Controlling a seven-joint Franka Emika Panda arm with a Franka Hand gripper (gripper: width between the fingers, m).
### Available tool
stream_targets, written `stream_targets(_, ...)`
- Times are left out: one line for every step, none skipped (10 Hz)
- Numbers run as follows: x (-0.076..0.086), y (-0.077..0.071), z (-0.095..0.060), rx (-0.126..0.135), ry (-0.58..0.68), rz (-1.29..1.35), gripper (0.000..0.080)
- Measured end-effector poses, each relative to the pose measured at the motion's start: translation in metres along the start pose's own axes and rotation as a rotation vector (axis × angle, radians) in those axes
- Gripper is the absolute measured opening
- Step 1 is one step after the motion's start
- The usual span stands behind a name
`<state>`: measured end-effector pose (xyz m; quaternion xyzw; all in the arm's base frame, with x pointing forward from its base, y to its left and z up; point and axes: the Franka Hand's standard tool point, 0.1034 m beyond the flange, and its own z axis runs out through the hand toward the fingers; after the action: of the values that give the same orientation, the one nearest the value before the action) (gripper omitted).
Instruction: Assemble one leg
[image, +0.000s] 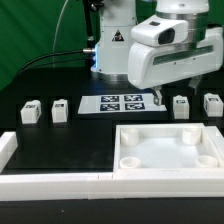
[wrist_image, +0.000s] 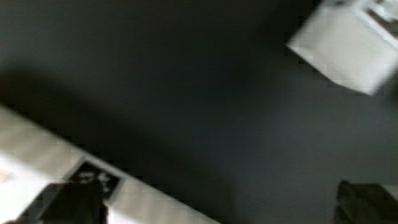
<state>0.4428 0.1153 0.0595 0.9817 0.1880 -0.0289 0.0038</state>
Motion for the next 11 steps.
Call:
stream_targets(0.001,-0.010,0.000,0.005,-0.001,0.091,0.0649)
stream_targets(0.001,-0.023,0.002,0.008,-0.004,0.136,0.0649)
stream_targets(0.001,-0.035,0.004,0.016,-0.011,0.139,0.0649)
stream_targets(0.002,-0.048,0.006,0.017,-0.012,0.155,0.0649)
stream_targets(0.004,-0.061,0.007,0.020,-0.010,0.157,0.0649)
stream_targets(0.008,-0.067,0.007,0.028,0.011,0.153,0.0649)
stream_targets(0.005,-0.066,0.008,0.025,-0.009,0.145,0.0649)
stream_targets(0.005,-0.064,0.007,0.019,-0.036,0.144,0.0649)
stream_targets(0.006,-0.065,0.007,0.020,-0.035,0.143,0.0649)
stream_targets(-0.002,-0.062,0.008,0.009,-0.109,0.135,0.0649)
stream_targets(-0.004,-0.060,0.006,0.006,-0.229,0.134,0.0649)
